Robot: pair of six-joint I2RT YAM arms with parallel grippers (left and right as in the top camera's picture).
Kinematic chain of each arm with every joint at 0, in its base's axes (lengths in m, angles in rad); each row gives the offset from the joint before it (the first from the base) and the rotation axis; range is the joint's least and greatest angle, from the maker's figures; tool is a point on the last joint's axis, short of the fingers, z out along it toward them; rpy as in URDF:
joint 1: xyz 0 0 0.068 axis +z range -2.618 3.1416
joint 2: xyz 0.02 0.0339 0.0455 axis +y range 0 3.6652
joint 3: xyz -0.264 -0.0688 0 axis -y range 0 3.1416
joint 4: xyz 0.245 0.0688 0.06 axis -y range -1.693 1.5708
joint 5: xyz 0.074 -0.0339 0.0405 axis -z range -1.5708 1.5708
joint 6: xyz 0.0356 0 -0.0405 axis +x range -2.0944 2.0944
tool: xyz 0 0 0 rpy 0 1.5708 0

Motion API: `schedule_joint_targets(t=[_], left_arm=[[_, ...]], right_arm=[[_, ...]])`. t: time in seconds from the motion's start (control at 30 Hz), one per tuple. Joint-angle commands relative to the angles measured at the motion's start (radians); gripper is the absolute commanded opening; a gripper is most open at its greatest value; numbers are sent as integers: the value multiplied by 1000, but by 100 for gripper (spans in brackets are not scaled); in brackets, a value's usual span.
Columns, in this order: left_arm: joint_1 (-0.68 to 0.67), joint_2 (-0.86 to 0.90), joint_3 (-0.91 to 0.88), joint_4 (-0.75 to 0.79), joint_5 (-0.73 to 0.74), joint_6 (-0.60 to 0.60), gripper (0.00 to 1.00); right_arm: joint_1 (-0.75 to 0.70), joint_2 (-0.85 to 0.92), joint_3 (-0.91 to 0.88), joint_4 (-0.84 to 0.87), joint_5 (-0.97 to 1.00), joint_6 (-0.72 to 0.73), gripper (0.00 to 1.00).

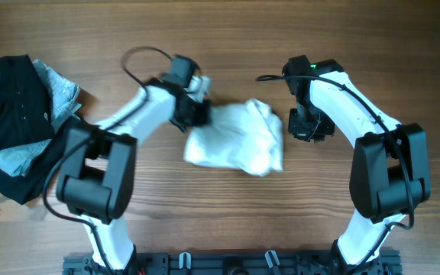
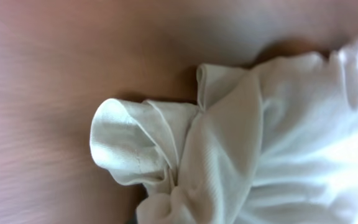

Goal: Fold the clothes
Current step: 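Carry the bundle left and drop it on the clothes pile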

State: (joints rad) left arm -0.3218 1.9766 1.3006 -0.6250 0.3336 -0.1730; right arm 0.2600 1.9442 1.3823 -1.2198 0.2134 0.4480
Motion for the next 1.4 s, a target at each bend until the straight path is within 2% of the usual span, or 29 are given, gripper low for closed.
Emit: schedule_joint_targets(t=[0.0, 0.23, 0.37, 0.63, 0.8, 1.13, 1.37], left_arm=[[158, -93, 137, -35, -228, 9, 4], [437, -159, 185, 33, -434, 11, 6], [572, -159, 185, 92, -444, 13, 10], [791, -163, 192, 146, -440, 13, 12], [865, -188, 194, 153, -356, 11, 12], [996, -247, 194, 154, -348, 9, 15], [1036, -247, 194, 156, -315, 9, 21]], right_arm=[[-2, -24, -6, -4, -1, -2, 17], [-2, -24, -6, -5, -1, -3, 17], [-2, -24, -6, -5, -1, -3, 17], [-2, -24, -6, -5, -5, -3, 17], [-2, -24, -6, -4, -5, -3, 17], [-2, -24, -6, -5, -5, -10, 18], [-2, -24, -6, -5, -5, -26, 18]])
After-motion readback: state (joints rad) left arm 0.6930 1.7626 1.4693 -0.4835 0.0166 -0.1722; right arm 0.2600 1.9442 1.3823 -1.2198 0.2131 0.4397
